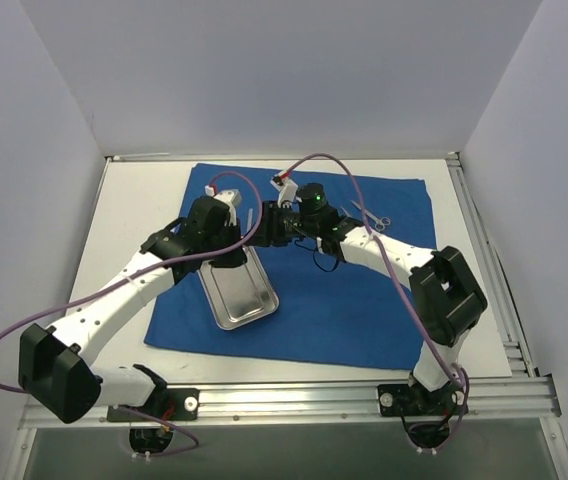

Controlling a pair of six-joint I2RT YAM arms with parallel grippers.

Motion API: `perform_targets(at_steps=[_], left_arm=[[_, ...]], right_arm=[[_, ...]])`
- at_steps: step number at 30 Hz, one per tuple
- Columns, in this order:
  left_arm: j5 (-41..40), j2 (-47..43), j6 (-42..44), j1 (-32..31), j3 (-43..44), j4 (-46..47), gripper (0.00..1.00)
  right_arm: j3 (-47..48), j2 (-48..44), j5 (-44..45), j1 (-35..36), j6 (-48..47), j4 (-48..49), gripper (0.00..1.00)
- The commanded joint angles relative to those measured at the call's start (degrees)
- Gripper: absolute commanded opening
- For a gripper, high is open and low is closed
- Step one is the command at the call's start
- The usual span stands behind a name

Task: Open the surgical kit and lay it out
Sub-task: Place the medical item in the surgical kit.

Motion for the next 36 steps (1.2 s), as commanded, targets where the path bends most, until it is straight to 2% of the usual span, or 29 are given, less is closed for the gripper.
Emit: perform_targets(at_steps=[1, 2, 5, 7, 8, 9, 10, 12, 13, 16, 17, 19, 22, 27, 36], left_arm=[[2.3, -2.0, -0.1, 0.0, 1.5, 3.6, 0.02], [2.4, -2.1, 0.0, 0.0, 1.4, 3.6, 0.02], [2.9, -2.0, 0.0, -0.1, 1.5, 3.9, 0.02], [3.5, -1.4, 0.2, 0.0, 1.5, 4.1, 0.02], [3.5, -0.8, 0.2, 0.1, 1.8, 3.5, 0.03], [2.6, -0.5, 0.1, 0.2, 1.9, 2.8, 0.36], [1.6, -0.5, -0.2, 0.8, 1.9, 2.3, 0.54], [1.1, -1.1, -0.7, 2.2, 1.0, 1.3, 0.72], [1.3, -1.5, -0.5, 3.8, 0.6, 1.4, 0.74], [2.3, -3.6, -0.3, 6.2, -0.8, 1.4, 0.76], [2.6, -4.4, 0.2, 7.6, -0.9, 1.2, 0.76], [1.0, -4.9, 1.2, 8.0, -0.3, 0.3, 0.76], [-1.1, -4.8, 3.0, 7.7, 1.3, -0.9, 0.77], [-3.1, -4.4, 5.1, 6.3, 3.2, -2.7, 0.79], [-1.0, -3.9, 5.3, 6.3, 2.1, -2.0, 0.8]], right_arm=[[3.4, 1.5, -0.7, 0.7, 0.9, 2.7, 0.36], [3.8, 1.9, -0.8, 0.9, 0.9, 2.5, 0.34], [4.3, 2.6, -1.0, 1.1, 0.4, 1.8, 0.2], [4.9, 3.0, -1.3, 1.0, -0.5, 0.9, 0.03], [5.4, 3.1, -1.2, 1.0, -1.3, -0.2, 0.0], [6.3, 3.1, 0.1, 0.9, -2.9, -2.5, 0.0], [7.4, 2.9, 1.4, 0.7, -7.2, -8.3, 0.0], [10.7, 2.7, 6.5, -0.5, -12.8, -15.2, 0.0], [11.9, 2.7, 8.7, -1.1, -18.3, -22.1, 0.0], [15.4, 3.4, 15.0, -2.6, -26.4, -33.9, 0.0], [17.0, 3.8, 17.7, -2.9, -30.7, -36.0, 0.0], [16.9, 4.1, 21.0, -4.4, -33.7, -38.8, 0.0], [15.2, 4.9, 20.2, -7.3, -37.1, -39.5, 0.0], [15.7, 9.9, 20.8, -7.8, -42.5, -42.9, 0.0], [17.5, 17.1, 21.1, -7.9, -42.8, -42.2, 0.0]])
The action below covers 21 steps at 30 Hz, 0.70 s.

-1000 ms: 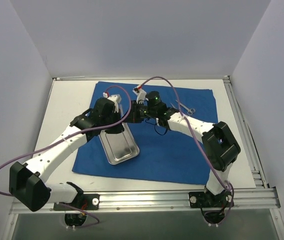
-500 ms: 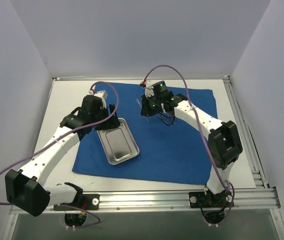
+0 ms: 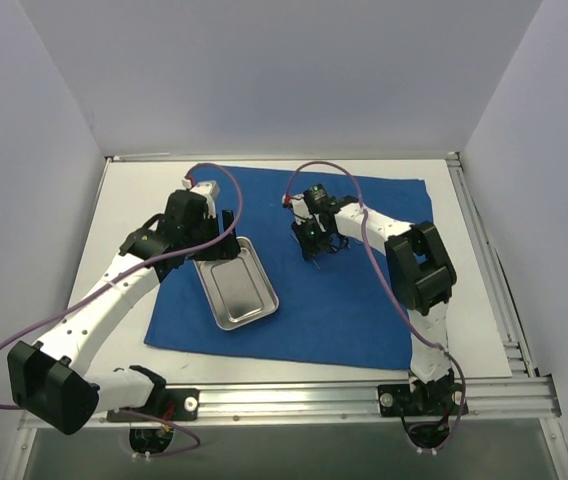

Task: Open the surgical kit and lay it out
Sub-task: Place the medical item in the surgical kit.

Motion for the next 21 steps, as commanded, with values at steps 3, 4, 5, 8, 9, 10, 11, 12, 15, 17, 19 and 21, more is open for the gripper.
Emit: perform_targets(at_steps=[3, 4, 5, 8, 9, 10, 11, 12, 15, 17, 19, 21], left_arm=[[1.1, -0.2, 0.9, 0.2, 0.8, 0.6, 0.8], [1.1, 0.0, 0.9, 0.2, 0.8, 0.6, 0.8], [1.2, 0.1, 0.9, 0.3, 0.8, 0.6, 0.8], [1.4, 0.3, 0.9, 0.5, 0.5, 0.6, 0.8], [1.4, 0.4, 0.9, 0.4, 0.5, 0.6, 0.8], [1.4, 0.6, 1.0, 0.5, 0.4, 0.7, 0.8], [1.4, 0.7, 1.0, 0.6, 0.4, 0.7, 0.8], [1.4, 0.8, 1.0, 0.6, 0.3, 0.7, 0.8], [1.4, 1.0, 0.9, 0.9, 0.2, 1.1, 0.8], [1.4, 1.6, 0.9, 1.0, 0.2, 1.1, 0.8], [3.0, 1.9, 0.8, 1.0, 0.1, 1.2, 0.8], [3.3, 2.1, 0.7, 1.3, 0.0, 1.3, 0.8]], right_arm=[[3.0, 2.1, 1.7, 0.0, -1.2, -1.2, 0.0], [3.4, 2.4, 1.5, 0.0, -1.5, -1.4, 0.0], [4.0, 2.7, 1.5, 0.0, -1.6, -1.6, 0.0], [4.5, 3.1, 1.3, -0.1, -1.5, -1.2, 0.0], [4.6, 3.0, 1.0, -0.3, -1.4, -0.9, 0.0], [4.7, 3.0, 0.5, -0.3, -1.4, -0.9, 0.0], [4.8, 3.1, 0.5, -0.5, -1.4, -0.9, 0.0], [5.2, 3.7, 0.6, -0.6, -1.5, -1.2, 0.0], [5.8, 4.6, 0.8, -0.9, -1.8, -1.7, 0.0], [6.0, 5.1, 0.9, -1.0, -2.0, -2.1, 0.0], [6.3, 5.5, 1.3, -1.0, -2.1, -2.4, 0.06], [6.1, 5.2, 2.0, -1.0, -2.0, -2.4, 0.13]])
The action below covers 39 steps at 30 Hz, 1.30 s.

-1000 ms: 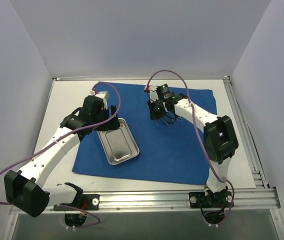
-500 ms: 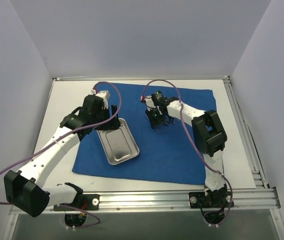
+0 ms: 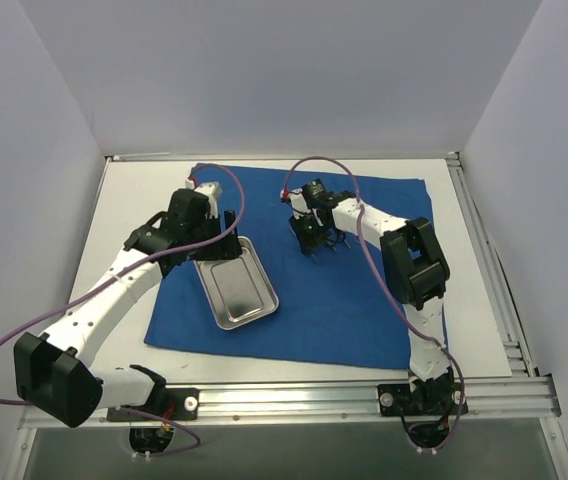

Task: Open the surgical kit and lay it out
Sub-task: Place the medical item in the surgical kit, then reset both arms

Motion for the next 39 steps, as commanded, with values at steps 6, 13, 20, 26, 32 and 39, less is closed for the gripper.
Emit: perform_targets(at_steps=[6, 13, 20, 26, 32, 39], left_arm=[[2.1, 0.8, 0.3, 0.8, 0.1, 1.6, 0.8], [2.8, 1.1, 0.1, 1.5, 0.2, 1.7, 0.8], [3.4, 2.2, -0.4, 2.4, 0.6, 2.0, 0.81], [7.9, 2.1, -2.0, 5.6, -1.7, 4.7, 0.91], [11.6, 1.9, -4.2, 8.4, -3.6, 7.3, 0.92], [11.1, -0.7, -4.6, 8.8, -4.6, 6.3, 0.95]], right_arm=[[0.4, -0.2, 2.3, -0.4, -0.6, -1.8, 0.27], [0.0, -1.4, 4.1, -0.5, 0.1, -1.1, 0.3], [-0.3, -6.8, 6.2, -0.5, 1.6, 0.7, 0.36], [-2.2, -13.6, 7.8, -0.5, 3.3, 2.4, 0.54], [-5.8, -18.3, 8.5, -0.8, 5.9, 3.9, 0.63], [-11.5, -23.9, 12.7, -0.9, 12.4, 5.3, 1.0]])
